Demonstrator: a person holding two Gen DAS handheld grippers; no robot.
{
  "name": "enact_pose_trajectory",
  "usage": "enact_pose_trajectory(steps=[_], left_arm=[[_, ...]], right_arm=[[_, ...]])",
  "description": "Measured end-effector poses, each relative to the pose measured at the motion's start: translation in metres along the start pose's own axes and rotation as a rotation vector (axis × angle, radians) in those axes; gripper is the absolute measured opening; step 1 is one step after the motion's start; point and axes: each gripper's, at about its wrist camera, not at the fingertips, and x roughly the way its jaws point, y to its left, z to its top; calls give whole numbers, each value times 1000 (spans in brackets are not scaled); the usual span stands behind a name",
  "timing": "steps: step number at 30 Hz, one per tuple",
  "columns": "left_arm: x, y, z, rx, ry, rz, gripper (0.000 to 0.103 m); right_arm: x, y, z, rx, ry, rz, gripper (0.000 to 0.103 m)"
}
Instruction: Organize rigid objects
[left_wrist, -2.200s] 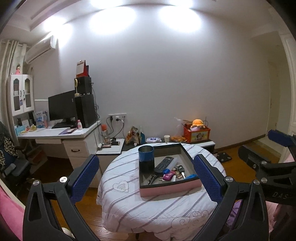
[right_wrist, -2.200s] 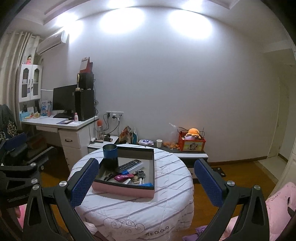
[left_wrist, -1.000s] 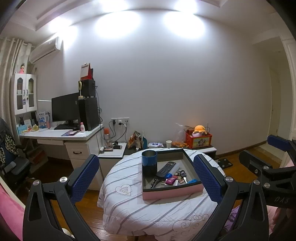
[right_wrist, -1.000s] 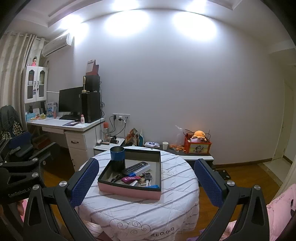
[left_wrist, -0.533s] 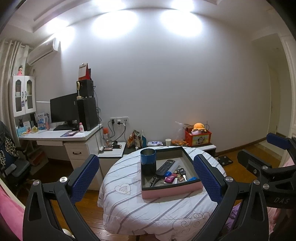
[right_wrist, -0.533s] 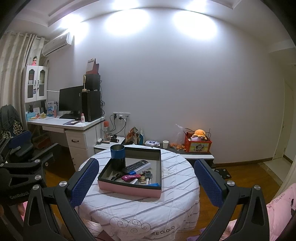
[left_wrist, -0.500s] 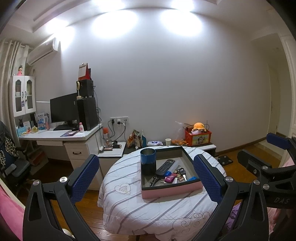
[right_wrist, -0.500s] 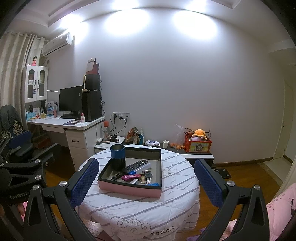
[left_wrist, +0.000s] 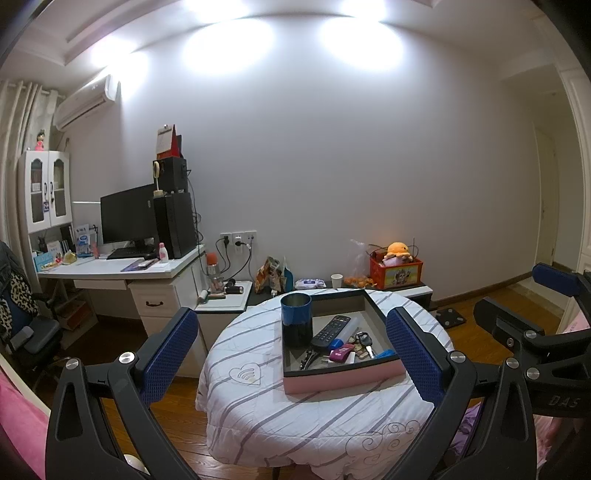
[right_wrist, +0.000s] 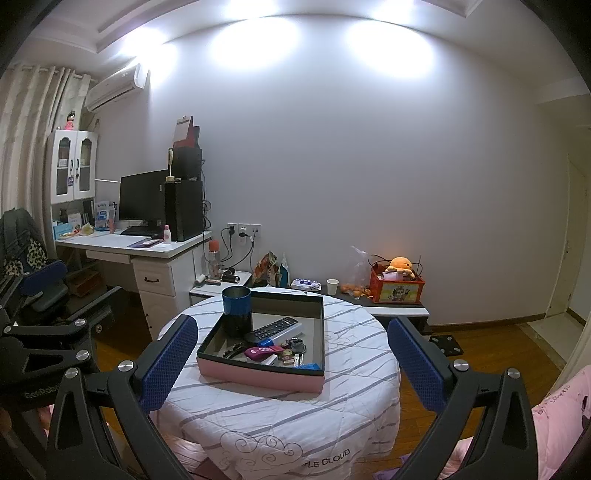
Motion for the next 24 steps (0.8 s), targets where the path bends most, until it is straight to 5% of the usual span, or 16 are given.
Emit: enact_pose_trajectory(steps=[24], left_arm=[[-3,3,0,-2,-10,4,103]], right_arm=[[2,1,-2,-2,-3,3,103]])
